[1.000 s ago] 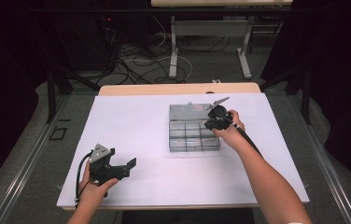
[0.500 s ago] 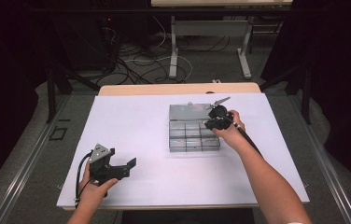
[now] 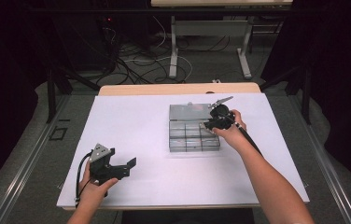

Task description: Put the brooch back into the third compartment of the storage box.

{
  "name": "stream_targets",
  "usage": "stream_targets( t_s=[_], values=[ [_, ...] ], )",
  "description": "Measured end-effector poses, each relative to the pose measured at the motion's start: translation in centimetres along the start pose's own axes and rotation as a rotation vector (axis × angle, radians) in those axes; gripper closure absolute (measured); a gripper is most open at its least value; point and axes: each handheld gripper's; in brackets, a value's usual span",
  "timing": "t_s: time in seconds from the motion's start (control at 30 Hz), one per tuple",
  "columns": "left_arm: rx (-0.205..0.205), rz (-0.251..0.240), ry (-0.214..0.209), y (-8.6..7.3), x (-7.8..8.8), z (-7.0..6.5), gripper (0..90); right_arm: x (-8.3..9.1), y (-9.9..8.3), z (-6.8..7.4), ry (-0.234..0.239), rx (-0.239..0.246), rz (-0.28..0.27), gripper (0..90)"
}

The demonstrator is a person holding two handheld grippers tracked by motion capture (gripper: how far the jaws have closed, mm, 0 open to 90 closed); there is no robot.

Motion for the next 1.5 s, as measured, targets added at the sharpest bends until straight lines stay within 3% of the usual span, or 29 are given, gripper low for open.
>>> stream_targets(
  t_s=[0.07, 0.13, 0.27, 0.3, 0.43, 0.67, 0.77, 0.93, 1.27, 1.5],
  values=[
    [-0.002, 0.002, -0.002, 0.0, 0.0, 0.0, 1.8, 0.1, 0.0, 0.1, -0.006, 0.001, -0.006, 63.0],
    [-0.009, 0.003, -0.001, 0.0, -0.1, 0.0, 1.8, 0.5, 0.1, 0.2, 0.009, 0.037, -0.043, 60.8],
    [-0.007, 0.004, -0.004, 0.0, -0.2, -0.2, 1.8, 1.1, 0.0, 0.5, 0.012, 0.047, -0.05, 57.8],
    [-0.008, 0.002, -0.004, 0.0, -0.2, -0.3, 1.8, 1.3, -0.1, 0.7, 0.019, 0.041, -0.079, 55.0],
    [-0.009, 0.011, -0.008, -0.1, -0.3, -0.3, 1.8, 1.9, -0.4, 0.8, 0.011, 0.043, -0.057, 54.8],
    [0.0, 0.004, 0.001, -0.1, -0.1, -0.1, 1.8, 3.5, -1.3, 1.2, 0.053, -0.037, -0.088, 51.4],
    [-0.003, 0.009, 0.003, -0.1, -0.1, -0.1, 1.8, 4.1, -1.8, 1.4, 0.046, -0.024, -0.112, 45.1],
    [-0.003, 0.009, 0.004, -0.1, -0.1, -0.1, 1.8, 5.4, -3.0, 2.1, 0.044, -0.042, -0.168, 32.8],
    [0.003, 0.004, 0.007, -0.1, 0.0, -0.1, 1.8, 7.7, -5.8, 2.9, 0.027, -0.036, -0.256, 22.5],
    [0.008, 0.004, 0.009, -0.2, 0.0, -0.1, 1.8, 8.8, -8.3, 2.8, 0.008, -0.08, -0.241, 15.3]
  ],
)
Point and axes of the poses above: each handheld gripper's, and its own axes: x roughly backward along the jaws, y roughly out of its top, z roughly to its left, and after that the axes turned 7 degrees about x, right-handed
